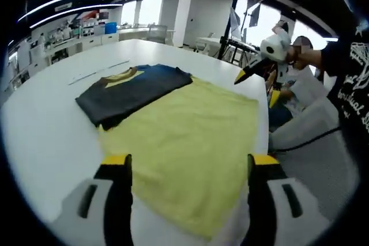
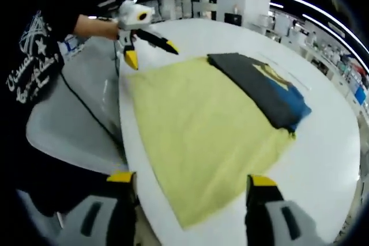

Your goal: Fold the garment on the visible template until the final outline fits inside the template.

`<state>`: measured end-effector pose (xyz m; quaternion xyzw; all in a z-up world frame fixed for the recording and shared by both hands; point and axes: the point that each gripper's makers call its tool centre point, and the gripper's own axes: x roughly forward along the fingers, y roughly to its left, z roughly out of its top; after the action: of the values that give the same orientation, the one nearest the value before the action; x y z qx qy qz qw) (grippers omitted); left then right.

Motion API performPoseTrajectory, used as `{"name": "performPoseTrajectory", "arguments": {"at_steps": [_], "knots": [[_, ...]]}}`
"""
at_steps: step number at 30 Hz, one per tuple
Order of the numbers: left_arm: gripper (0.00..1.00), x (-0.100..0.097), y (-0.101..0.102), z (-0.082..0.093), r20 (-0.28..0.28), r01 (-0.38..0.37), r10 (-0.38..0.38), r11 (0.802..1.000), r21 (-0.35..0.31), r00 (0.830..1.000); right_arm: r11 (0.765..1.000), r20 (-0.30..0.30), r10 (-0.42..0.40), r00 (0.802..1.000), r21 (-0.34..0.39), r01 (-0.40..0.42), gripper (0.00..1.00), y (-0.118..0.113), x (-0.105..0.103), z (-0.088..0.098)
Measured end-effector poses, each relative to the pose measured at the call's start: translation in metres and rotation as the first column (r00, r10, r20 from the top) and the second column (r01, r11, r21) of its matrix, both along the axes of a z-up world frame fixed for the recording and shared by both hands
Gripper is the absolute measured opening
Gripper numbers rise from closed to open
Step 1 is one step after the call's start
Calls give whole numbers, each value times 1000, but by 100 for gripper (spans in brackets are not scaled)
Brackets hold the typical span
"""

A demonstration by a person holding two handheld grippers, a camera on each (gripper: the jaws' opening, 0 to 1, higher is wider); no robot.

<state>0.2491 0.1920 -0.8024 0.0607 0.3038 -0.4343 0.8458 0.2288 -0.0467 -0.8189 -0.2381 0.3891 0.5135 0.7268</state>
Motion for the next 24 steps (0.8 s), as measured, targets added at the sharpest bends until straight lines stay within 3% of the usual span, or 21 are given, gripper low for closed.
{"name": "performPoseTrajectory", "arguments": {"at_steps": [9,19,24], "knots": [[70,-30,0,-27,-44,85,-82,993,86,996,998,5,32,999,-49,-32,57,-8,-6,-15],[63,-35,8,-38,-20,113,-111,981,155,994,990,15,81,997,-121,-78,51,-17,-8,-25],[56,-33,14,-40,10,150,-156,963,224,988,980,28,104,994,-175,-97,43,-24,-5,-32]]}}
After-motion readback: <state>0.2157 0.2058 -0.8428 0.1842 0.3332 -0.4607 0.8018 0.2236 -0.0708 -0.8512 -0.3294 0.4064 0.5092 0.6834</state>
